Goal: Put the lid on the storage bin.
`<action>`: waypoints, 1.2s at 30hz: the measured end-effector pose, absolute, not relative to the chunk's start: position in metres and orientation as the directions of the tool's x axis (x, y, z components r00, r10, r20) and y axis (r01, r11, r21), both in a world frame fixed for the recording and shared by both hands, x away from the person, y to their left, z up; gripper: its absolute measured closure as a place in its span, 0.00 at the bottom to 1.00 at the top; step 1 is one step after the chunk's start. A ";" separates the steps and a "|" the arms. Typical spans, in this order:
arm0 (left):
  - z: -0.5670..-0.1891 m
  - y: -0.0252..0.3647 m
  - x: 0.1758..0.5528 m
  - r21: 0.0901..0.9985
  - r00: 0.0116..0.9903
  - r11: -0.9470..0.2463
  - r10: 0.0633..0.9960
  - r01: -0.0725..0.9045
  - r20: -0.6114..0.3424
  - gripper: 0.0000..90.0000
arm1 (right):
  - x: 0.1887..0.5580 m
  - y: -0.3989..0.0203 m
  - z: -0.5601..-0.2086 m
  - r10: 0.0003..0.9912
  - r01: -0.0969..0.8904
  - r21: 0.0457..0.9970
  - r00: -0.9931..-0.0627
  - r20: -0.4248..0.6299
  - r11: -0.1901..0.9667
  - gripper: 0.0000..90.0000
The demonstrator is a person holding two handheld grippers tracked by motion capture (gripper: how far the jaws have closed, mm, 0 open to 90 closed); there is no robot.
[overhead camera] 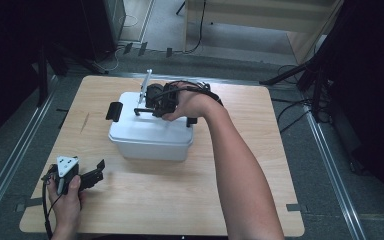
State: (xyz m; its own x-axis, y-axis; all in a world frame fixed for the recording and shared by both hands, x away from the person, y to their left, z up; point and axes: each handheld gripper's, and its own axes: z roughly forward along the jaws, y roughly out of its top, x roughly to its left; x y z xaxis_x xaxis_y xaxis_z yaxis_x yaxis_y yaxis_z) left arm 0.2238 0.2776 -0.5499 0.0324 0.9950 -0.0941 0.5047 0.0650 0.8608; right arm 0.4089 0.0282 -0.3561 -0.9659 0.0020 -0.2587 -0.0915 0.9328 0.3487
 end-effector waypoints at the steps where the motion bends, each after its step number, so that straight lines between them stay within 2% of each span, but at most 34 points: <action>1: -0.550 0.278 0.224 0.861 0.031 0.066 0.995 0.505 -0.095 0.11 | 0.409 0.028 -0.355 -0.008 -0.100 0.352 -0.967 -0.254 0.931 0.72; 3: -0.550 0.278 0.224 0.860 0.029 0.068 0.995 0.506 -0.096 0.11 | 0.408 0.027 -0.353 0.012 -0.085 0.369 -0.967 -0.253 0.926 0.58; 7: -0.550 0.277 0.224 0.859 0.027 0.068 0.995 0.507 -0.095 0.11 | 0.407 0.021 -0.345 0.034 -0.058 0.422 -0.978 -0.207 0.905 0.37; 10: -0.550 0.277 0.225 0.859 0.027 0.068 0.995 0.508 -0.095 0.11 | 0.404 0.018 -0.343 0.049 -0.037 0.405 -0.979 -0.199 0.913 0.21; 15: -0.550 0.278 0.225 0.856 0.029 0.067 0.995 0.513 -0.095 0.11 | 0.404 0.010 -0.346 0.052 -0.028 0.385 -0.980 -0.194 0.922 0.04; 18: -0.550 0.278 0.225 0.856 0.030 0.066 0.995 0.513 -0.095 0.11 | 0.406 0.002 -0.345 0.076 -0.003 0.403 -0.981 -0.180 0.915 0.00; 36: -0.551 0.277 0.225 0.854 0.032 0.057 0.996 0.517 -0.085 0.11 | 0.404 -0.058 -0.345 0.197 0.092 0.442 -0.960 -0.199 0.892 0.00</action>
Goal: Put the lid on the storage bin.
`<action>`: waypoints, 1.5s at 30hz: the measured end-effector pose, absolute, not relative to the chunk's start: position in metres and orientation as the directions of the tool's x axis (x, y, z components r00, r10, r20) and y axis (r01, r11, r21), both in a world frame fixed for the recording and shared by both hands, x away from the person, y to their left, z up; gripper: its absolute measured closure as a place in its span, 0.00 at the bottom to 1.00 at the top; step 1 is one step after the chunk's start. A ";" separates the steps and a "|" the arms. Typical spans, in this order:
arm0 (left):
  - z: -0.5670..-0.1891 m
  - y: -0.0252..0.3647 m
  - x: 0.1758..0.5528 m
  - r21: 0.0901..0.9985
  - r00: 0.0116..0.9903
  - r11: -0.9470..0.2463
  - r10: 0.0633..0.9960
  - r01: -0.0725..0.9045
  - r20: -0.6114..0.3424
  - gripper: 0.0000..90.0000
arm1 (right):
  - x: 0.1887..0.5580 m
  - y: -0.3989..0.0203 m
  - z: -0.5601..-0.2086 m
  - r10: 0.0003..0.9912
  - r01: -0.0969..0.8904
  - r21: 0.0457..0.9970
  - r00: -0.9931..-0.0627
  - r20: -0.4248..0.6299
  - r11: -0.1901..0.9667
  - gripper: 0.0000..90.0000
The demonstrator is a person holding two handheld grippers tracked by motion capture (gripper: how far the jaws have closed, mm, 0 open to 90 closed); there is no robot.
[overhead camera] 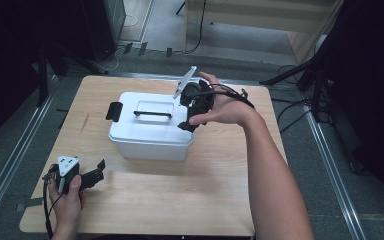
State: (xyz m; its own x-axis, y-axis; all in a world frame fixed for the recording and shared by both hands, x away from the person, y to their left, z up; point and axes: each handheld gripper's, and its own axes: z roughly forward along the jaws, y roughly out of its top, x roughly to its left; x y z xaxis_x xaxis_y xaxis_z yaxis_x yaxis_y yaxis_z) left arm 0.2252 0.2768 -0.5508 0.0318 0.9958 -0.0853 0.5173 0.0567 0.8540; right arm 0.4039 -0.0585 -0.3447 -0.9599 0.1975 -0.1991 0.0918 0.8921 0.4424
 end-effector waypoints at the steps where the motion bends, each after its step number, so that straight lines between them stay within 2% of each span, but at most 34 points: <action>1: -0.551 0.277 0.225 0.854 0.031 0.056 0.996 0.517 -0.084 0.11 | 0.403 -0.063 -0.345 0.206 0.098 0.449 -0.958 -0.199 0.888 0.00; 45: -0.551 0.275 0.224 0.855 0.036 0.042 0.997 0.517 -0.071 0.11 | 0.376 -0.177 -0.373 0.367 0.230 0.492 -0.908 -0.202 0.839 0.00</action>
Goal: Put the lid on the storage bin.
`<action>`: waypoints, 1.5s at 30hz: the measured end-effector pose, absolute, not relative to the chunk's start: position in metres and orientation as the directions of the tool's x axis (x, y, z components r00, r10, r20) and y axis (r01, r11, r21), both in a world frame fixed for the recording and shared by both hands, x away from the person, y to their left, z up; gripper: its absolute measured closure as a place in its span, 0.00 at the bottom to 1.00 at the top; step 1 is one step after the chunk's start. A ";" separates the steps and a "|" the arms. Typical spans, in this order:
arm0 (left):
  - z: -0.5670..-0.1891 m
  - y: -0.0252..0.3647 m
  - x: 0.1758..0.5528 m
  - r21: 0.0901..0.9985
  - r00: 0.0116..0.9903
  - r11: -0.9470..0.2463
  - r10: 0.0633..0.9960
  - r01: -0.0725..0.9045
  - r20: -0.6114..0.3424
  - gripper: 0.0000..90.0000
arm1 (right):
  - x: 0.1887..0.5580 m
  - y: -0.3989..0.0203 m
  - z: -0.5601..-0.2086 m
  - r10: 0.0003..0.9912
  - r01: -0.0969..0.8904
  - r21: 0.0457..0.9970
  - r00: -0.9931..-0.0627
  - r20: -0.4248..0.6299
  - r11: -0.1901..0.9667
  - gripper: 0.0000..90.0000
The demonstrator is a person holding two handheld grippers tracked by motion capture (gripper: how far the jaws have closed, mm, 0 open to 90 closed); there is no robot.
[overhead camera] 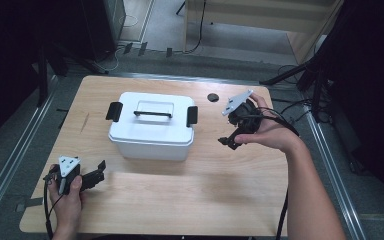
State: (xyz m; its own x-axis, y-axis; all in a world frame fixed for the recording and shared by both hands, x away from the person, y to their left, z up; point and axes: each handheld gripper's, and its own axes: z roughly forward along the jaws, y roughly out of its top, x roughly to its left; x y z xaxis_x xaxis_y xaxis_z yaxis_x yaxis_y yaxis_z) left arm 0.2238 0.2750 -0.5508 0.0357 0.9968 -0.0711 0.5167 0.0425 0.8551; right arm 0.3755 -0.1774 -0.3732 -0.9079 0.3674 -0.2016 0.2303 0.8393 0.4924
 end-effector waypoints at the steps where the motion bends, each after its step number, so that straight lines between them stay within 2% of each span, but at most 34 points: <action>1: -0.551 0.275 0.224 0.854 0.036 0.042 0.997 0.518 -0.071 0.11 | 0.375 -0.180 -0.374 0.368 0.232 0.491 -0.907 -0.202 0.840 0.00; 31: -0.551 0.274 0.223 0.856 0.034 0.042 0.997 0.515 -0.069 0.11 | 0.342 -0.230 -0.424 0.477 0.309 0.552 -0.859 -0.188 0.774 0.00; 45: -0.551 0.274 0.223 0.857 0.034 0.039 0.997 0.514 -0.066 0.11 | 0.318 -0.249 -0.458 0.530 0.356 0.573 -0.831 -0.167 0.738 0.00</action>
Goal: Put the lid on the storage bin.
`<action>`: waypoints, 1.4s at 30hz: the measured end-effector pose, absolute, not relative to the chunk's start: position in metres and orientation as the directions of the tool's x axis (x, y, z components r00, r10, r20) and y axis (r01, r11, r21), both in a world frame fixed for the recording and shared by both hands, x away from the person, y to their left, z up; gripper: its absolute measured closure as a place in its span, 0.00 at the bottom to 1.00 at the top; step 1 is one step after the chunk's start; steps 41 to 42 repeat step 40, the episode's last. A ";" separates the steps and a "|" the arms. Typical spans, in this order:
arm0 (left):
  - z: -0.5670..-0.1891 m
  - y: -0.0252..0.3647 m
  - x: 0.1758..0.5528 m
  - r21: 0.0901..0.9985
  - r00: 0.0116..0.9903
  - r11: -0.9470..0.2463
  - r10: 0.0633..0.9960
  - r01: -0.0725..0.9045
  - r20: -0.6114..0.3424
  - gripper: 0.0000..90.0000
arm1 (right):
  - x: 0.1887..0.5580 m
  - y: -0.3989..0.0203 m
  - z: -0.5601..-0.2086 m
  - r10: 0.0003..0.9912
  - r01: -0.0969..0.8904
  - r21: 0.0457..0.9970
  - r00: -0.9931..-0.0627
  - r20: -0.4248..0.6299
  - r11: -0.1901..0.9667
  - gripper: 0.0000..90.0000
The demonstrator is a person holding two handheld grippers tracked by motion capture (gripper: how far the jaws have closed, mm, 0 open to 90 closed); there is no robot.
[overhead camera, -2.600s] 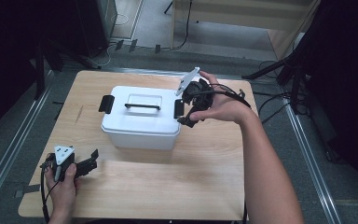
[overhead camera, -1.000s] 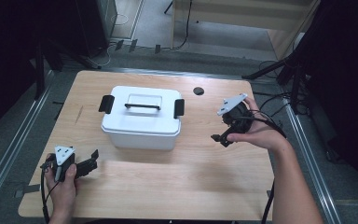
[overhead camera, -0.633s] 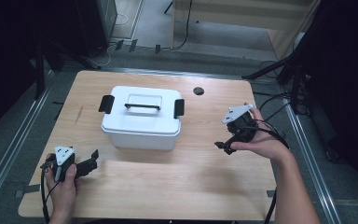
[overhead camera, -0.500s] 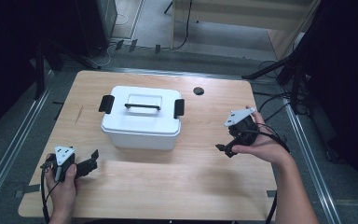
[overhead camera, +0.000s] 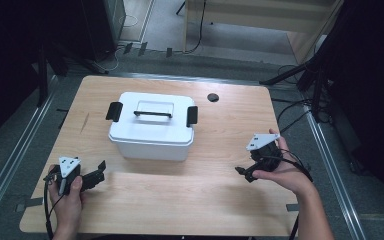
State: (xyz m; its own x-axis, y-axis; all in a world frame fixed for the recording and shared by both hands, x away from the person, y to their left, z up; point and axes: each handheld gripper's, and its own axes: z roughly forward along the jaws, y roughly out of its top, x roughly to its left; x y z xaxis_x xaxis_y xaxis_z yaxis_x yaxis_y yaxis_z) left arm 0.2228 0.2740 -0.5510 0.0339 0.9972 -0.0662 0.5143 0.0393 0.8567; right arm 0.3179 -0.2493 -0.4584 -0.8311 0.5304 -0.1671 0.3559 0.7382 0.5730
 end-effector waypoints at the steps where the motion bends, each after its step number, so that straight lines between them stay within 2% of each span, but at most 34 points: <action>1: -0.551 0.274 0.223 0.857 0.034 0.039 0.997 0.514 -0.066 0.11 | 0.316 -0.251 -0.461 0.538 0.364 0.575 -0.827 -0.162 0.733 0.00; 13: -0.551 0.272 0.222 0.860 0.040 0.020 0.998 0.510 -0.047 0.11 | 0.294 -0.278 -0.491 0.612 0.396 0.638 -0.776 -0.154 0.661 0.00; 27: -0.551 0.270 0.221 0.861 0.042 0.000 0.999 0.508 -0.025 0.11 | 0.263 -0.316 -0.524 0.708 0.422 0.744 -0.700 -0.095 0.517 0.00; 42: -0.551 0.270 0.220 0.872 0.020 0.018 0.999 0.490 -0.032 0.11 | 0.253 -0.329 -0.539 0.729 0.395 0.819 -0.683 -0.042 0.417 0.00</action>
